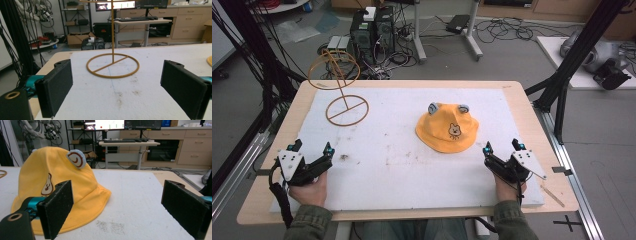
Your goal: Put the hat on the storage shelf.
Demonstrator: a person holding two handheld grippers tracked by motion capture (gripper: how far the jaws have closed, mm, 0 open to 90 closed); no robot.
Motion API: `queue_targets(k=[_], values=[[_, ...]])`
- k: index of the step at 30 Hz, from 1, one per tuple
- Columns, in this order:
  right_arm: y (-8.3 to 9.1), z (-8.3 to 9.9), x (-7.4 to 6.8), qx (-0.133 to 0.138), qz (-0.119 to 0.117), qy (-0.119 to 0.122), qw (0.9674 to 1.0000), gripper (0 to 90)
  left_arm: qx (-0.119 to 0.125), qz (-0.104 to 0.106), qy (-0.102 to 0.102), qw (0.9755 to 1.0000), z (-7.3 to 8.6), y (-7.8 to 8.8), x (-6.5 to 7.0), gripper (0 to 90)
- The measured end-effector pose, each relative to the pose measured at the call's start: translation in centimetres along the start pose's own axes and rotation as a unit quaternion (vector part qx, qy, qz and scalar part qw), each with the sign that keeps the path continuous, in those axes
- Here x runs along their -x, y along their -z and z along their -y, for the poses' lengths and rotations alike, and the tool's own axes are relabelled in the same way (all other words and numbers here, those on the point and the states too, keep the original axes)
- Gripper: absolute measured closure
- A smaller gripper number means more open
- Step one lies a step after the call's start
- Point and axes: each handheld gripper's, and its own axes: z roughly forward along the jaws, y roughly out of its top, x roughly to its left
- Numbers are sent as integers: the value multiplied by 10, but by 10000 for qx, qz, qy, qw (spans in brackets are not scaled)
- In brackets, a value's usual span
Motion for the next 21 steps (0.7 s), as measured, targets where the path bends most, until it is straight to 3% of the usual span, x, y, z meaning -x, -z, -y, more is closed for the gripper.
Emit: queue_targets(k=[21], values=[[1,-1,0,50,30,-26,10000,104,10,-30,31,10000,0,1,-2,110]])
